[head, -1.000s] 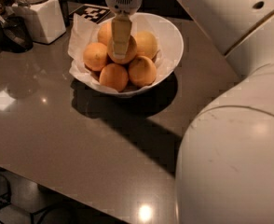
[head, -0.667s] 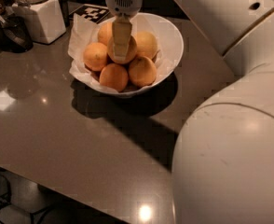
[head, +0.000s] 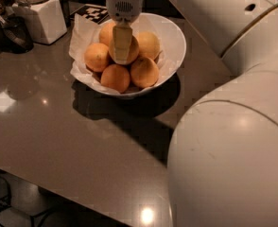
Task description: Pick orange from white bowl
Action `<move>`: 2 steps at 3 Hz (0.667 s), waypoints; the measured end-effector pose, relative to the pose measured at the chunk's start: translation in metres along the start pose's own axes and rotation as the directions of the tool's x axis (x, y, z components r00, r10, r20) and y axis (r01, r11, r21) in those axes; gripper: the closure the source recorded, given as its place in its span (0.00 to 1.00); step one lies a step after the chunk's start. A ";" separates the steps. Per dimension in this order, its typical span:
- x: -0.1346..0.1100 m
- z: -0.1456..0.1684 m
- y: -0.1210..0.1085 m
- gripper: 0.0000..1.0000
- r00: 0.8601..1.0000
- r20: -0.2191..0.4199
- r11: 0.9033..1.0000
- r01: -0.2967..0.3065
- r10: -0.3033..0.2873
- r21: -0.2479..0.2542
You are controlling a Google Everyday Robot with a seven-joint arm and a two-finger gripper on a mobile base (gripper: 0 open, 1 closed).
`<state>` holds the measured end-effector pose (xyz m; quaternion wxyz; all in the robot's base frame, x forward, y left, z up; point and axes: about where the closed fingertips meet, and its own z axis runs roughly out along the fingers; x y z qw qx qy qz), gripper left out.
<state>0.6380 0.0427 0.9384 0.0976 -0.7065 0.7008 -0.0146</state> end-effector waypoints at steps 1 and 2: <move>0.000 0.007 0.002 0.32 1.000 -0.003 1.000 0.003 -0.003 -0.014; -0.001 0.011 0.004 0.57 1.000 -0.008 1.000 0.018 -0.018 -0.020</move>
Offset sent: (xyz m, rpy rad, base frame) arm -0.0269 -0.0159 -0.0163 -0.0866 0.1050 0.0352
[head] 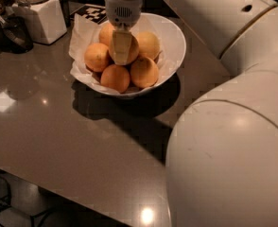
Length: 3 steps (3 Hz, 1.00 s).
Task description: Pick orange from white bowl
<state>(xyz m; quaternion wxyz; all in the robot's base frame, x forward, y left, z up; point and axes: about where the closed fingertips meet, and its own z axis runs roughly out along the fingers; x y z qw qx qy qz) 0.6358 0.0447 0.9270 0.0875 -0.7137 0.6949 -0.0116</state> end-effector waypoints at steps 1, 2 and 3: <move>0.000 0.000 0.000 0.80 1.000 0.000 1.000 0.000 0.000 0.000; -0.003 -0.013 -0.001 1.00 0.996 0.083 0.999 0.013 -0.016 0.037; 0.003 -0.050 0.016 1.00 0.962 0.262 0.994 0.048 -0.074 0.102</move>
Offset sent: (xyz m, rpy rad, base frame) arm -0.0205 -0.0101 0.0415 0.2036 -0.0557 0.0667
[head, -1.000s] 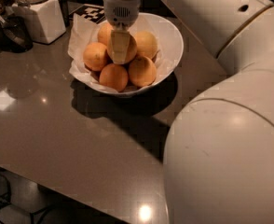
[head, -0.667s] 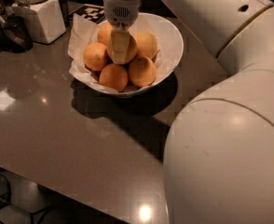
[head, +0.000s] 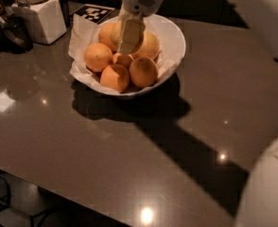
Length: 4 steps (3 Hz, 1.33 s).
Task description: Pick orange from white bowl
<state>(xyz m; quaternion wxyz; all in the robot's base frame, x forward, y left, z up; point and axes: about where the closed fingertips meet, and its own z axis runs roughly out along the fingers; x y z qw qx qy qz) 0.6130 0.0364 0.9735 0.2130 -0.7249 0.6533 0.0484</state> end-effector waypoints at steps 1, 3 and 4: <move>0.009 -0.031 0.013 1.00 0.983 0.184 0.999 0.016 -0.023 0.036; 0.010 -0.051 0.030 1.00 0.968 0.251 1.000 0.007 -0.014 0.026; 0.005 -0.071 0.059 1.00 0.950 0.312 0.999 -0.018 0.002 0.049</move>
Offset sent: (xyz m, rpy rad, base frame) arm -0.0153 -0.0186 0.0193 0.1569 -0.0278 0.0445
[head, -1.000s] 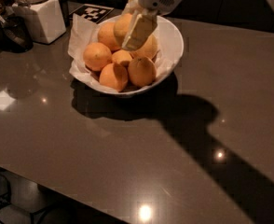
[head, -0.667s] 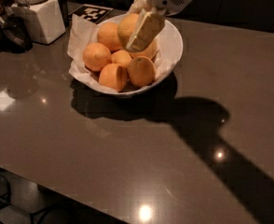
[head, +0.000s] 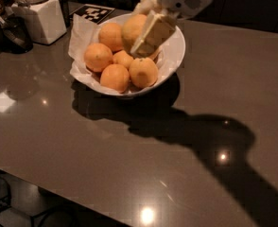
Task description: Pick orange from white bowl
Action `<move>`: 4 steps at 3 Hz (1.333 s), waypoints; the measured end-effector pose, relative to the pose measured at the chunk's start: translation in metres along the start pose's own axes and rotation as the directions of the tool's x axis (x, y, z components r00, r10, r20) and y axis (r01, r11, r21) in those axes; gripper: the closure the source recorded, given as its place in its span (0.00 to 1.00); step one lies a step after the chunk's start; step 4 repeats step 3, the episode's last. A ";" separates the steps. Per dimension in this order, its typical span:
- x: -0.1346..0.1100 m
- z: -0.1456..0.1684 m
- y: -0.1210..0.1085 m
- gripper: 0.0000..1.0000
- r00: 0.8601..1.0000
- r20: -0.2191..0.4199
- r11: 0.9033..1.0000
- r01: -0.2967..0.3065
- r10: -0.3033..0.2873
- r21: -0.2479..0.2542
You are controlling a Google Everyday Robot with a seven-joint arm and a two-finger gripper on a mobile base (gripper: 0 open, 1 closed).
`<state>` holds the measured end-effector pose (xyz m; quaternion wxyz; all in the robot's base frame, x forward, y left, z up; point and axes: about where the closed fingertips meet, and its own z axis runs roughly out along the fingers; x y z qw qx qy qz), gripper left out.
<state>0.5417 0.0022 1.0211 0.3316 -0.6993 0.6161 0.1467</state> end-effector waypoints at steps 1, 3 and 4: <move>0.011 -0.013 0.050 1.00 0.994 0.078 0.996 -0.080 0.077 0.027; 0.025 -0.016 0.080 1.00 0.984 0.111 0.989 -0.146 0.142 0.028; 0.025 -0.016 0.080 1.00 0.984 0.111 0.989 -0.146 0.142 0.028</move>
Offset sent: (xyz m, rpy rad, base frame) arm -0.0979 -0.0435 -0.0409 0.1909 0.1004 -0.1376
